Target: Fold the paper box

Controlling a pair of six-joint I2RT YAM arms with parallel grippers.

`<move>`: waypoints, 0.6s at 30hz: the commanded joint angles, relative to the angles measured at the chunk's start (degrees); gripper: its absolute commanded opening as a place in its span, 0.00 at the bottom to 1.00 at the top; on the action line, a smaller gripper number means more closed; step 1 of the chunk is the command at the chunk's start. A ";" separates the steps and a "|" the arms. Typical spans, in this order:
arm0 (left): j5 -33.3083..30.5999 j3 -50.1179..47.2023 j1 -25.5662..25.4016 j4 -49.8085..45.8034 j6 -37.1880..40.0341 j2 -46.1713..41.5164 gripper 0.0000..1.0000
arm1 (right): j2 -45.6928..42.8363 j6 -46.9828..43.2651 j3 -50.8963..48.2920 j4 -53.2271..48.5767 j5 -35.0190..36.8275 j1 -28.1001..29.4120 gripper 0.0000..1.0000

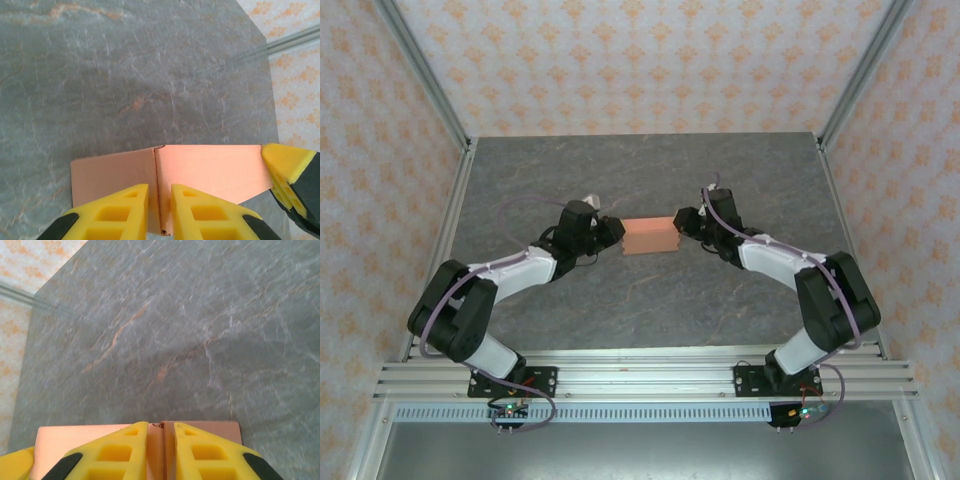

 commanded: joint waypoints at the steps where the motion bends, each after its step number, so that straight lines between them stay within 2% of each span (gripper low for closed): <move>1: -0.82 -3.02 -3.04 -3.60 2.03 -1.87 0.20 | -2.05 -1.51 -4.58 -1.06 -5.21 2.54 0.19; 9: -3.69 -9.94 -8.36 -1.44 1.48 -4.48 0.23 | -8.58 -2.23 -13.15 0.91 -5.37 5.14 0.21; 18: -8.35 -15.29 -12.78 -2.24 1.71 -8.93 0.28 | -13.26 -4.74 -18.04 -0.40 -7.00 6.08 0.26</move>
